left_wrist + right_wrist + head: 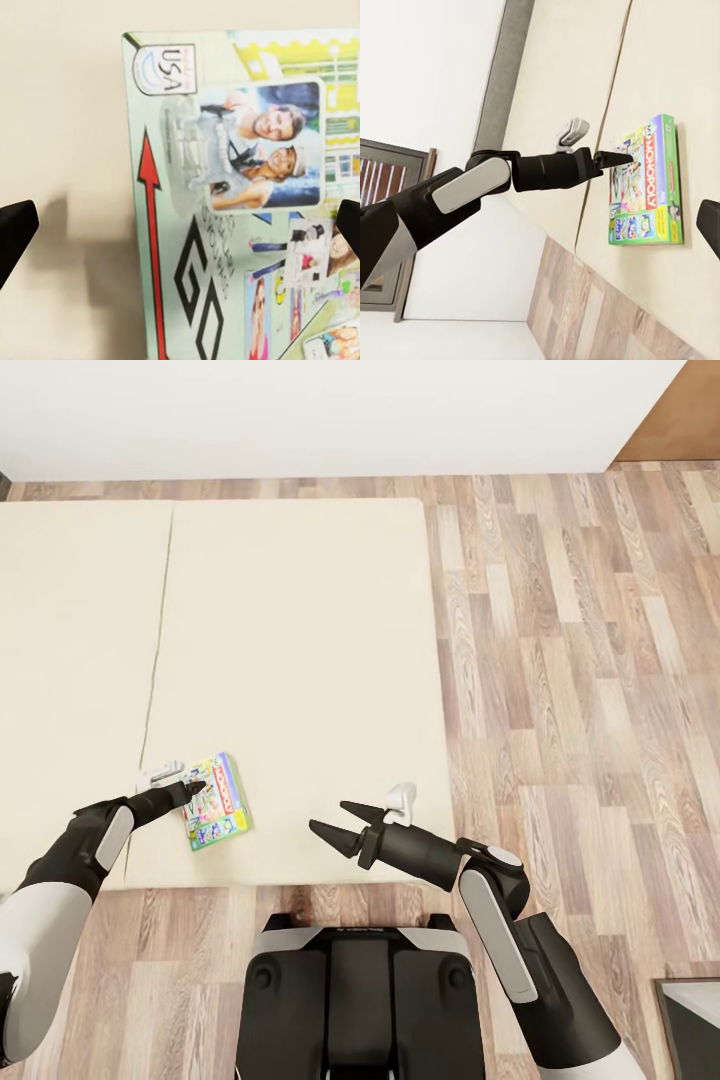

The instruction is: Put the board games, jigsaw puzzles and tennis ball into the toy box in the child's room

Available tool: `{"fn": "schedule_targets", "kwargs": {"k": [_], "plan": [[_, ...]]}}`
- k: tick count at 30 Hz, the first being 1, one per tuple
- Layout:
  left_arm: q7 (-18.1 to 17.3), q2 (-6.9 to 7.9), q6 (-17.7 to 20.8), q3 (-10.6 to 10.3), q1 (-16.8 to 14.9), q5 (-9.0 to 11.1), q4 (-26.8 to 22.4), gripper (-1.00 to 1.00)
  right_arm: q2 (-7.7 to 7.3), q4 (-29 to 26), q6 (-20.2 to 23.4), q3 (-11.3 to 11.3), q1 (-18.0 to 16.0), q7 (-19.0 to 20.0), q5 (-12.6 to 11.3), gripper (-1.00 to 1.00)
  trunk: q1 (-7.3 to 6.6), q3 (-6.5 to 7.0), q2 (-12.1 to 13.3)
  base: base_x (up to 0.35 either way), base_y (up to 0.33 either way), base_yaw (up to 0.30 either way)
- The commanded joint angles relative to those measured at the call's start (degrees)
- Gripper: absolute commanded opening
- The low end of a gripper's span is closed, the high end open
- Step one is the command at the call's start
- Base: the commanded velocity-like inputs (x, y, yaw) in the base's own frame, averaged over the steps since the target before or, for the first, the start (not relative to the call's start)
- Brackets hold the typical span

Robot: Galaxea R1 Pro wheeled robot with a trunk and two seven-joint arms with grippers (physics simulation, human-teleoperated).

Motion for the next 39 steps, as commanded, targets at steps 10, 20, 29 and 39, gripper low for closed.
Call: {"fn": "schedule_targets", "kwargs": {"k": [10,20,29,39], "plan": [[-0.16,-0.03,0.46,0.19,-0.01,0.42,-0.05,1.00,0.09,-0.02,0.42,-0.04,-0.02,-0.02,-0.42,1.00,0.03,-0.07,-0.09,0.000,0.000,0.000],[-0.16,0.00,0.46,0.19,-0.01,0.54,-0.05,1.00,0.09,-0.02,0.42,-0.04,-0.02,-0.02,-0.42,1.00,0.03,-0.07,-0.09,0.000,0.000,0.000],[-0.26,-0.12,0.46,0.20,-0.01,0.57,-0.05,1.00,0.09,-0.02,0.42,-0.04,-0.02,-0.02,-0.42,1.00,0.03,-0.07,-0.09,0.000,0.000,0.000],[-0.69,-0.13,0.47,0.19,-0.01,0.62,-0.05,1.00,0.09,-0.02,0.42,-0.04,-0.02,-0.02,-0.42,1.00,0.03,-0.07,-0.09,0.000,-0.127,0.000]]}}
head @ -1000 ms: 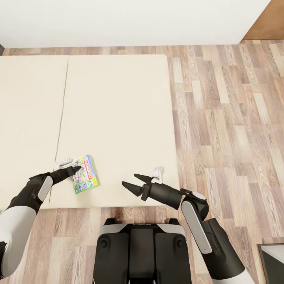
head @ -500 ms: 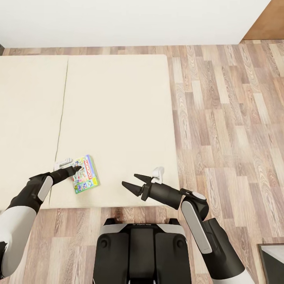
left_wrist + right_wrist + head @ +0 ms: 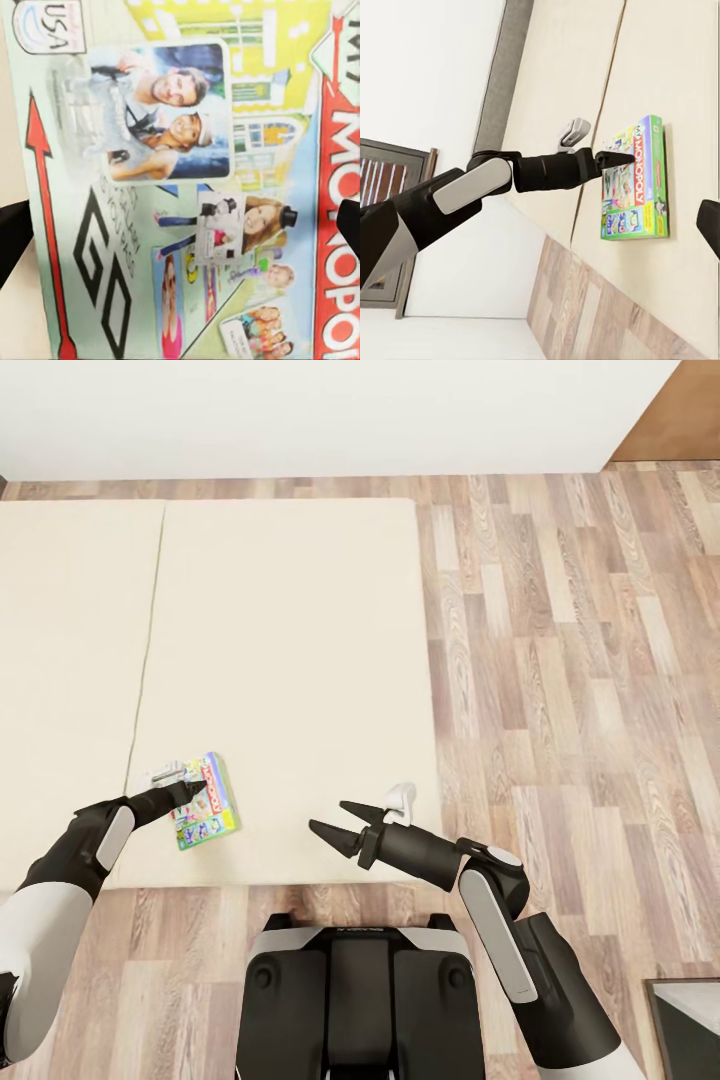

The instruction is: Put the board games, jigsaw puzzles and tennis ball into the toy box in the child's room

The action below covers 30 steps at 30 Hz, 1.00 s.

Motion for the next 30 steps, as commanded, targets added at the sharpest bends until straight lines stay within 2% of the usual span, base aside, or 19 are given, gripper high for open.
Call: {"fn": "schedule_targets", "kwargs": {"k": [1,19,30], "plan": [[-0.18,-0.02,0.49,0.20,-0.01,0.35,-0.06,1.00,0.02,-0.02,0.43,-0.04,-0.02,-0.04,-0.37,1.00,0.03,-0.06,-0.09,0.000,-0.074,0.000],[-0.37,0.05,0.49,0.20,-0.01,0.40,-0.06,1.00,0.02,-0.02,0.43,0.01,-0.02,-0.04,-0.37,1.00,0.03,-0.06,-0.09,0.002,-0.009,0.000],[-0.42,0.07,0.49,0.20,-0.01,0.40,-0.06,1.00,0.02,-0.02,0.43,0.05,-0.02,-0.04,-0.37,1.00,0.03,-0.06,-0.09,0.083,0.000,0.000]]}}
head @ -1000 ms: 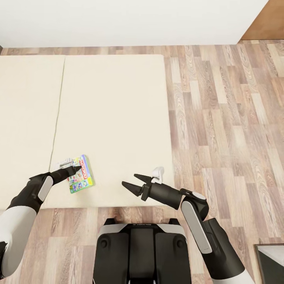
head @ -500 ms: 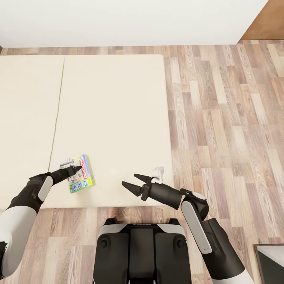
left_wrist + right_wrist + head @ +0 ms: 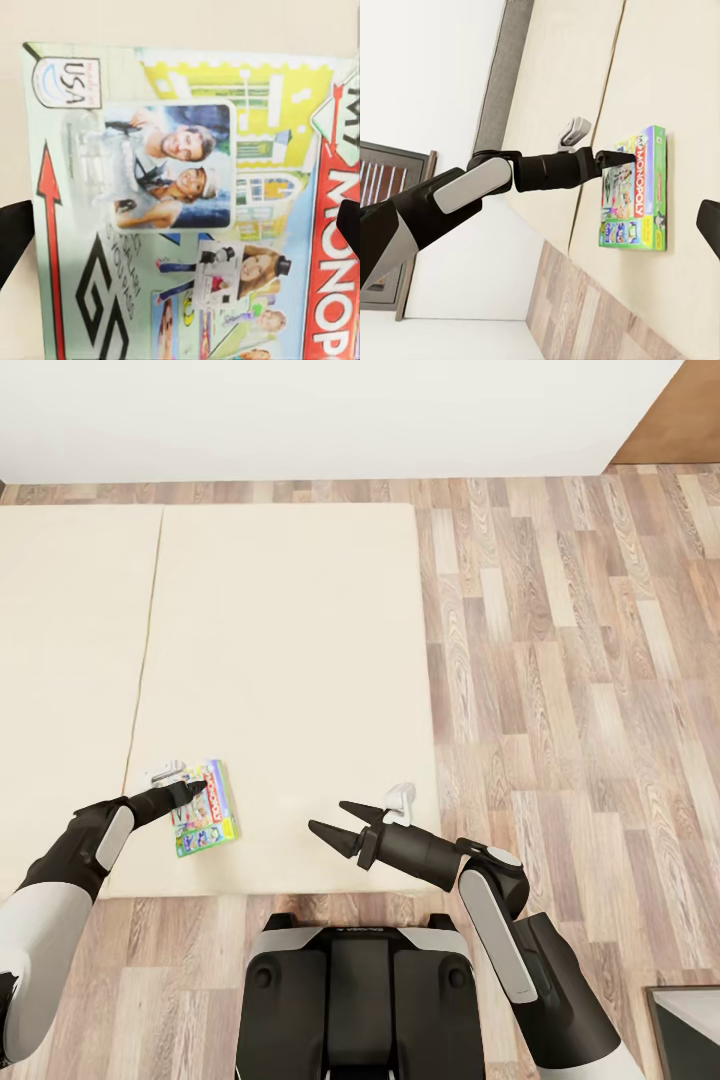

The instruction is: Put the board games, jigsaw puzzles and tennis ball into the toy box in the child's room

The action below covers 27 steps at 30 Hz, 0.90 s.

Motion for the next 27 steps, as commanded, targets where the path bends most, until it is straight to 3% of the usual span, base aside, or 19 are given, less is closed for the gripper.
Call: {"fn": "schedule_targets", "kwargs": {"k": [1,27], "plan": [[-0.15,-0.02,0.48,0.20,-0.01,0.32,-0.05,1.00,0.02,-0.02,0.43,-0.04,-0.02,-0.04,-0.37,1.00,0.04,-0.06,-0.09,0.030,0.000,0.000],[-0.24,-0.01,0.48,0.20,-0.01,0.32,-0.05,1.00,0.02,-0.06,0.43,-0.04,-0.02,-0.04,-0.37,1.00,0.04,-0.06,-0.09,0.004,-0.077,0.000]]}}
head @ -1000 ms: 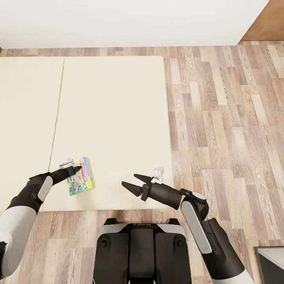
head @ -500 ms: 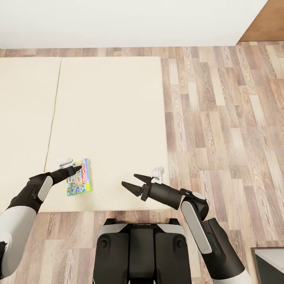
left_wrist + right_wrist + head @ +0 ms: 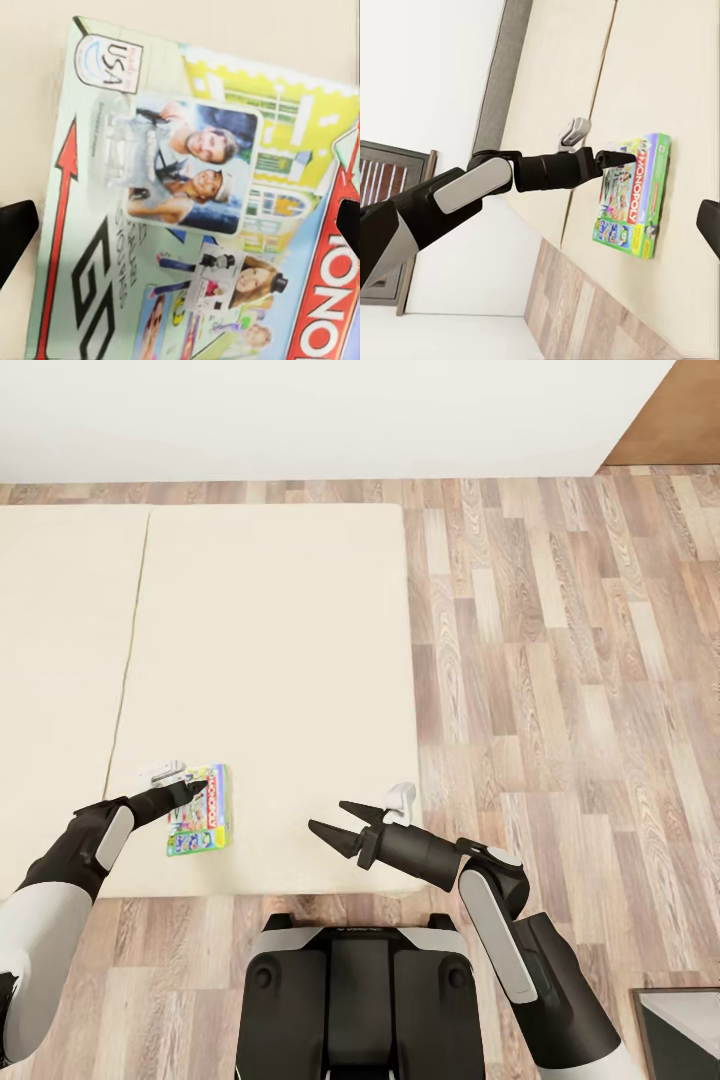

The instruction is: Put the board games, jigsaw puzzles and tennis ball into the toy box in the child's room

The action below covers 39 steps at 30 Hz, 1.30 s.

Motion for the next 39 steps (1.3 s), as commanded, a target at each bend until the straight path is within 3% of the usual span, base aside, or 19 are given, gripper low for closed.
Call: {"fn": "schedule_targets", "kwargs": {"k": [1,39], "plan": [[-0.15,-0.02,0.49,0.20,-0.01,0.32,-0.06,1.00,0.02,-0.02,0.43,-0.04,-0.02,-0.02,-0.38,1.00,0.03,-0.06,-0.09,0.000,-0.058,0.000],[-0.15,-0.07,0.49,0.20,-0.01,0.32,-0.06,1.00,0.02,-0.07,0.43,0.03,-0.02,0.05,-0.38,1.00,0.03,-0.06,-0.09,-0.016,-0.059,0.000]]}}
